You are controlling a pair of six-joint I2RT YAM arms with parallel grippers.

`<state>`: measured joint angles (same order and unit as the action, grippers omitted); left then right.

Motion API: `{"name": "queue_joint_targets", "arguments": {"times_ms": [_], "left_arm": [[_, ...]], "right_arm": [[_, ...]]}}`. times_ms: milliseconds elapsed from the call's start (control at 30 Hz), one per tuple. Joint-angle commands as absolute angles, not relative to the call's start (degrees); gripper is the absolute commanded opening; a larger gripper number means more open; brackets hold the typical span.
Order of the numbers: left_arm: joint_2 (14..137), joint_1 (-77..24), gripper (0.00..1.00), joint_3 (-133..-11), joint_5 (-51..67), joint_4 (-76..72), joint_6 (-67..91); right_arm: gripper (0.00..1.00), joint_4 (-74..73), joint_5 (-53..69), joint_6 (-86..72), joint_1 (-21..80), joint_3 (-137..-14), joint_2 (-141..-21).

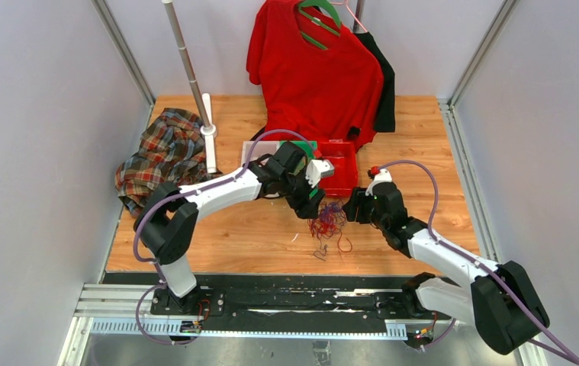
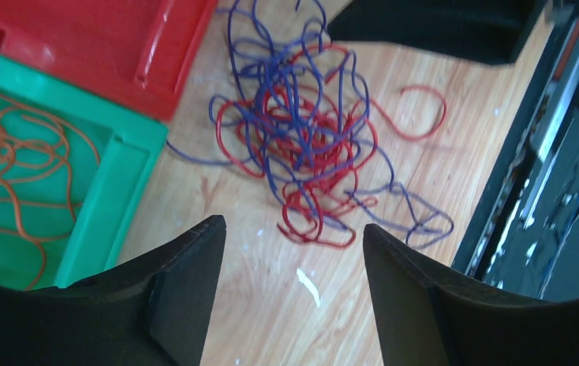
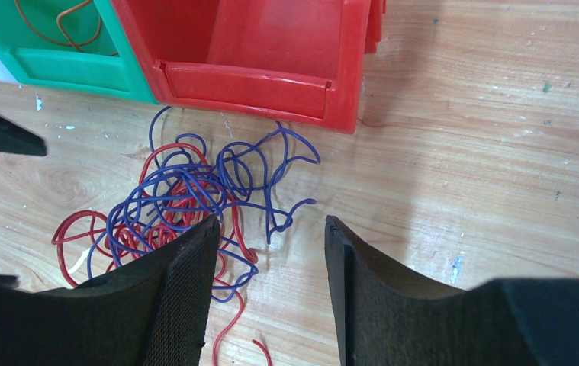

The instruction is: Untangle the cables

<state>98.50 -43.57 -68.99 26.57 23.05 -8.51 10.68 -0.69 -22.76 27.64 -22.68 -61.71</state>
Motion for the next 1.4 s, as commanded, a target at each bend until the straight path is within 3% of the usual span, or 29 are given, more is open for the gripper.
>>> {"name": "queue_joint_targets", "arguments": {"times_ms": [0, 100, 233, 600, 767, 867, 967, 1000, 1233, 1367], "left_arm": [[100.88, -43.51, 0.66, -69.02, 29.65, 11.86, -1.21], [102.03, -43.51, 0.57, -68.32, 29.96, 10.32, -2.02], [102.63, -43.51, 0.53, -67.83, 28.48, 11.85, -5.23], [100.97, -43.51, 0.57, -66.02, 31.95, 16.48, -9.87], [102.23, -43.51, 0.54, -65.96, 30.56, 16.56, -10.82], [102.65, -43.51, 0.41, -66.0, 29.67, 15.89, -10.93], [101.68, -43.51, 0.09, -66.01, 28.65, 14.77, -10.41], [101.08, -43.51, 0.04, -66.01, 28.51, 14.55, -10.22], [94.74, -43.51, 0.01, -67.02, 29.23, 18.55, -10.95], [90.61, -43.43, 0.01, -69.2, 29.27, 25.02, -13.0]], "right_arm": [[0.52, 11.37, -2.15, -21.79, 29.06, -22.35, -60.2], [0.51, 10.61, -2.6, -21.31, 29.09, -22.47, -59.39], [0.51, 9.94, -2.84, -20.74, 29.09, -22.97, -58.42], [0.5, 9.31, -2.99, -19.83, 29.08, -23.69, -58.09], [0.47, 9.32, -2.99, -20.05, 29.09, -23.72, -58.04], [0.45, 9.23, -3.2, -19.91, 29.09, -23.75, -57.79], [0.42, 9.24, -2.99, -19.81, 29.09, -23.93, -57.74], [0.42, 9.3, -2.77, -19.73, 29.08, -23.97, -57.82], [0.41, 9.55, -0.51, -18.81, 29.09, -24.66, -56.94], [0.48, 11.44, 2.99, -16.22, 29.62, -24.84, -54.8]]}}
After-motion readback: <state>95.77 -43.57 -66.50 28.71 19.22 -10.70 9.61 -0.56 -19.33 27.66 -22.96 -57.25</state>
